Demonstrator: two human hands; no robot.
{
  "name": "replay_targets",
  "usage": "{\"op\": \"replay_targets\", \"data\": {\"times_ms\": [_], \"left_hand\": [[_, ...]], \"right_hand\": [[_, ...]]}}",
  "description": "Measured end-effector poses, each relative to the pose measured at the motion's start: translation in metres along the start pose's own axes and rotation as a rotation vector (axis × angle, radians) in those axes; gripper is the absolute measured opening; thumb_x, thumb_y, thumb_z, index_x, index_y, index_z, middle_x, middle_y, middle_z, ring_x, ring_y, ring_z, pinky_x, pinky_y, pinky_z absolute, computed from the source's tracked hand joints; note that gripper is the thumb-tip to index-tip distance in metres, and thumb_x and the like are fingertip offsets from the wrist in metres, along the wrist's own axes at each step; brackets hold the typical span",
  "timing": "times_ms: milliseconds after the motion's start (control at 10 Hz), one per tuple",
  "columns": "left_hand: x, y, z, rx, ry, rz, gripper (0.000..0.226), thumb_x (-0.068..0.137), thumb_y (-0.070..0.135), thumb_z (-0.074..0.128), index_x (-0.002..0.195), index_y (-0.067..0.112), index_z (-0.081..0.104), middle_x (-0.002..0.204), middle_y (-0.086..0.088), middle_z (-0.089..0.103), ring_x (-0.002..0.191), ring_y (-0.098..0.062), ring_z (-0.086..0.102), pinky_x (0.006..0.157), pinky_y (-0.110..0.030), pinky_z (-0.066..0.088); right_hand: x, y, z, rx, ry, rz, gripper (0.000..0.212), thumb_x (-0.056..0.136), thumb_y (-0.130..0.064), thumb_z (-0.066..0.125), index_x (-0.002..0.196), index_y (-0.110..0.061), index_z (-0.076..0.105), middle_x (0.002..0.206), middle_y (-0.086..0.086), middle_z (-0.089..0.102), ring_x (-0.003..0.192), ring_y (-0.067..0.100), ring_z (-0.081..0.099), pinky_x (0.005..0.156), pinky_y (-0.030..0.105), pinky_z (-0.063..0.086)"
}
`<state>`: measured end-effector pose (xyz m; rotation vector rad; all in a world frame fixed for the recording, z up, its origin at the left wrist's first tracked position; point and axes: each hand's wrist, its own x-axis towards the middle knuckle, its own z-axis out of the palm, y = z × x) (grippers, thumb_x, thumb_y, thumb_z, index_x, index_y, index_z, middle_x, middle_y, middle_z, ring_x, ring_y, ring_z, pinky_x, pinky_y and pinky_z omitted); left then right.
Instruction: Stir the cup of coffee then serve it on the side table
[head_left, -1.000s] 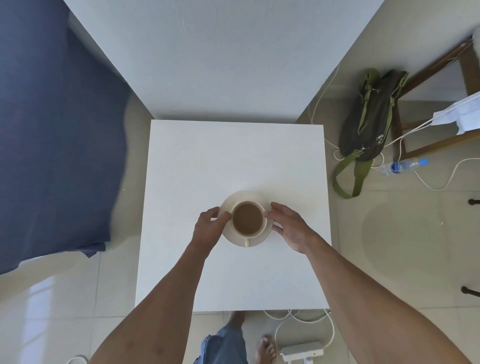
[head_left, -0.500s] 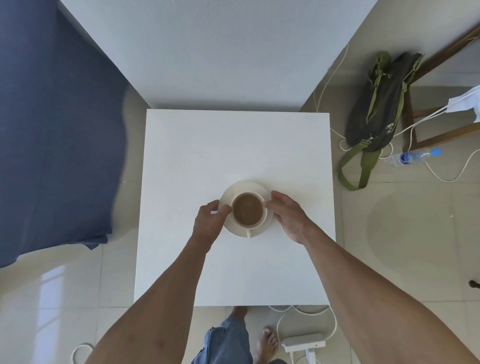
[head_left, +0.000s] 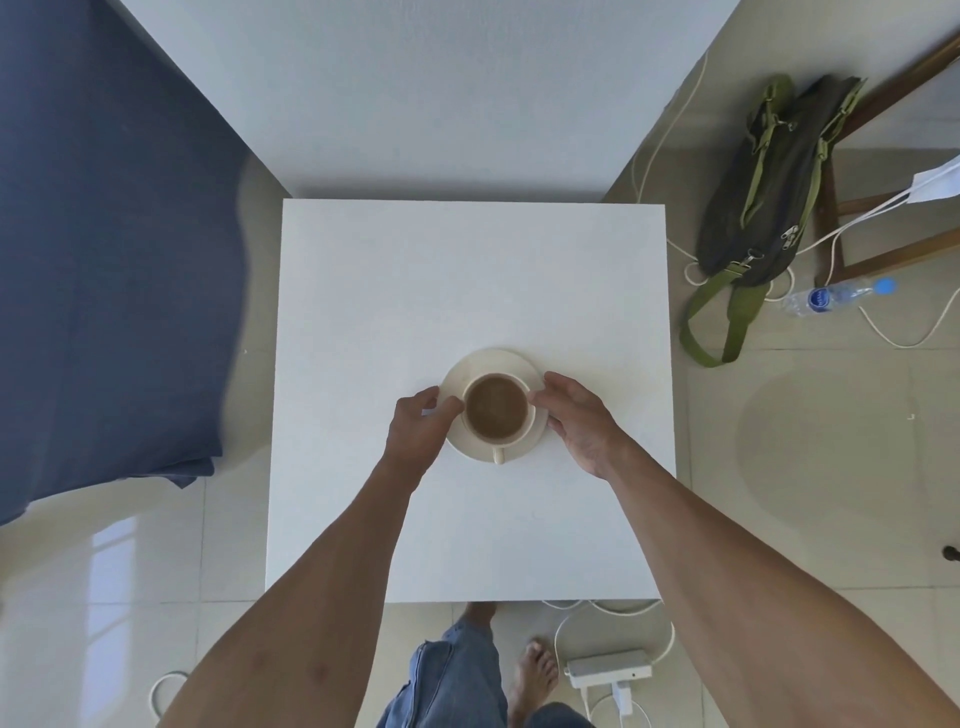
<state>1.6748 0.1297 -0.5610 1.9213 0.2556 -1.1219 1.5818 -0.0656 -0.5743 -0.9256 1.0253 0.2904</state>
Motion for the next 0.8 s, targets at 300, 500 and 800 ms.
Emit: {"op": "replay_targets", "data": {"times_ms": [300,500,800], "left_hand": [[-0.005,0.004,0.007,-0.027,0.043,0.000,0.047,0.070,0.045,0.055,0.084,0.000,0.054,0.080,-0.002,0.048,0.078,-0.017,0.043,0.069,-0.030,0.034],[-0.010,0.004,0.012,-0.103,0.092,-0.059,0.080,0.077,0.047,0.060,0.150,0.019,0.039,0.139,0.002,0.050,0.116,-0.011,0.045,0.094,-0.028,0.033],[-0.050,0.036,0.001,-0.106,0.101,0.010,0.083,0.069,0.049,0.051,0.147,0.020,0.043,0.149,0.000,0.043,0.121,-0.013,0.044,0.094,-0.028,0.030]], "right_hand": [[0.001,0.006,0.001,0.023,0.028,-0.007,0.081,0.074,-0.023,0.080,0.144,-0.015,0.042,0.145,-0.002,0.048,0.132,0.013,0.046,0.117,0.032,0.029],[-0.010,-0.004,0.005,-0.083,0.048,-0.012,0.079,0.076,-0.030,0.079,0.145,-0.020,0.041,0.148,-0.005,0.042,0.135,0.014,0.041,0.117,0.039,0.030],[-0.061,-0.026,0.015,-0.254,0.143,-0.082,0.043,0.090,-0.028,0.064,0.131,-0.017,0.057,0.123,-0.009,0.055,0.117,0.012,0.049,0.112,0.039,0.038]]}}
